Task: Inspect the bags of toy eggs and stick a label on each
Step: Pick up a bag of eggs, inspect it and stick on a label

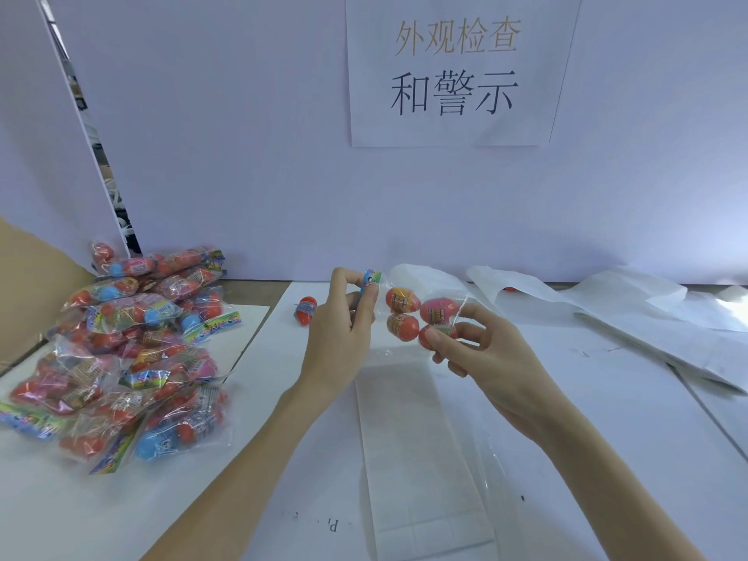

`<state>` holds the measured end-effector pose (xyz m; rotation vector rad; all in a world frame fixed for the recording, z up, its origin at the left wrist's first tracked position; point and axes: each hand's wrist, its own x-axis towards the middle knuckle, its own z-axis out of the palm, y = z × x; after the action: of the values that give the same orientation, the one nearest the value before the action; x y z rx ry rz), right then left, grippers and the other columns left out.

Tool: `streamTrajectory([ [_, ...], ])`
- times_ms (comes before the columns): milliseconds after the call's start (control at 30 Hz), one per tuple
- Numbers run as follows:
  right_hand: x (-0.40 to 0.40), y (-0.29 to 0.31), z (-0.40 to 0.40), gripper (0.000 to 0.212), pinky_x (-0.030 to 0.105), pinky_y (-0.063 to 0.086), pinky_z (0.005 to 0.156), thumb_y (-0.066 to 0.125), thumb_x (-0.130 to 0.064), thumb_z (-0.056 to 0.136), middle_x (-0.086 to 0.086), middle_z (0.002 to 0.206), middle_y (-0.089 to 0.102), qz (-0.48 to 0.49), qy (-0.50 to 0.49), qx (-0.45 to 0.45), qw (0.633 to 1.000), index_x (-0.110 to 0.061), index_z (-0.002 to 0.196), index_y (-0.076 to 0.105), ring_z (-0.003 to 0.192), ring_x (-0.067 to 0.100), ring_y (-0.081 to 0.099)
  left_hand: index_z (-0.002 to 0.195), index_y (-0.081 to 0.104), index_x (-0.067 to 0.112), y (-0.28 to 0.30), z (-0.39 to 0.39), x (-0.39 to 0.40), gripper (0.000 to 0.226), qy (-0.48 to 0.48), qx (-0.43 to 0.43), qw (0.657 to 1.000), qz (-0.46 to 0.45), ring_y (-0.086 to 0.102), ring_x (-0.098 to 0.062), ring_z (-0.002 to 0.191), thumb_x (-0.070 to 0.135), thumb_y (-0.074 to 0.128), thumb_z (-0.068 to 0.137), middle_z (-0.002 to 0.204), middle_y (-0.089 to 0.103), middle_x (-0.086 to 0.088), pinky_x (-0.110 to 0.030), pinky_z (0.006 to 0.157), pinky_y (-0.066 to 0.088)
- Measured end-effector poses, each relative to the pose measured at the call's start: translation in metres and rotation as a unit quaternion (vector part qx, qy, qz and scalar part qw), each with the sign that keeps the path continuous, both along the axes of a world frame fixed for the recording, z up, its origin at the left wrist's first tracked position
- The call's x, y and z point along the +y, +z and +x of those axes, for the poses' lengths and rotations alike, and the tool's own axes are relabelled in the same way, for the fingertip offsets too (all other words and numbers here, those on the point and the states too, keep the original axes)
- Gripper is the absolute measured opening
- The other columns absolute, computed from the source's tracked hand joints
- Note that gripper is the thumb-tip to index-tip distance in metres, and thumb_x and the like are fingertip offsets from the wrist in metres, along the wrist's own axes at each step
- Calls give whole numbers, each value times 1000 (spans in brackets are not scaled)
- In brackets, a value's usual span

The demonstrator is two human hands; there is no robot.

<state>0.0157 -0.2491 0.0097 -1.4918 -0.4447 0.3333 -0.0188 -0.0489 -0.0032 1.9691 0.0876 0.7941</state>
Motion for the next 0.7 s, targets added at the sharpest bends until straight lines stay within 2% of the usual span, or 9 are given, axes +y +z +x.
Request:
streamTrajectory([
  [67,-2,0,0,33,20,44,60,81,-19,90,3,86,74,-8,-18,-1,1000,-9,119,69,71,13,65,108,44,24,0,-1,1,12,5,0,1000,-5,44,-17,52,33,51,109,61,56,-3,-35,54,37],
  [133,-4,-1,0,29,23,43,64,81,-23,90,1,82,69,-18,-25,-8,999,-12,115,70,69,14,58,120,43,27,2,-2,1,18,21,-2,1000,-3,51,-10,53,35,53,107,74,61,4,-24,55,41],
  [167,-6,-1,1,26,24,41,67,81,-26,90,1,81,64,-22,-21,-11,999,-16,112,72,69,15,53,128,42,28,4,-4,2,27,25,-4,1000,2,59,-9,62,37,55,106,86,63,8,-18,60,44],
  [233,-8,1,1,21,25,38,69,80,-33,90,6,82,56,-24,3,-14,1000,-23,108,76,69,17,43,134,46,27,8,-5,3,35,-3,-13,1000,3,64,-10,90,40,59,104,107,63,9,-16,76,48],
  [333,-6,3,-2,28,21,41,65,75,-48,86,-2,82,60,-31,25,-39,998,-25,101,80,69,14,43,124,67,24,13,-8,0,27,-100,1,995,-16,64,-9,112,37,60,100,120,67,10,-15,91,47],
  [433,-3,1,-4,41,21,44,65,64,-55,90,-8,83,65,-47,18,-50,998,-18,97,80,71,12,48,109,77,23,13,-7,-7,14,-165,66,980,-91,70,-8,102,30,67,101,107,75,10,-17,89,53],
  [533,-1,1,-3,39,20,46,66,52,-47,103,-4,82,69,-60,-4,-52,997,-23,99,83,72,7,55,95,79,21,11,-7,-10,11,-150,79,975,-142,68,-5,87,23,69,99,91,76,7,-17,81,54],
  [633,0,-5,0,36,12,42,66,51,-35,107,-6,80,68,-133,-96,-181,970,-34,83,79,70,4,59,89,80,26,11,-7,-14,12,-140,95,969,-179,64,-5,86,29,71,98,99,75,7,-17,79,52],
  [700,-1,-7,1,41,19,38,62,49,-42,105,-7,73,61,-202,-153,-271,929,-27,79,78,68,9,55,90,82,30,10,-6,-15,10,-109,87,975,-175,60,-6,87,32,74,95,105,71,14,-16,80,48],
])
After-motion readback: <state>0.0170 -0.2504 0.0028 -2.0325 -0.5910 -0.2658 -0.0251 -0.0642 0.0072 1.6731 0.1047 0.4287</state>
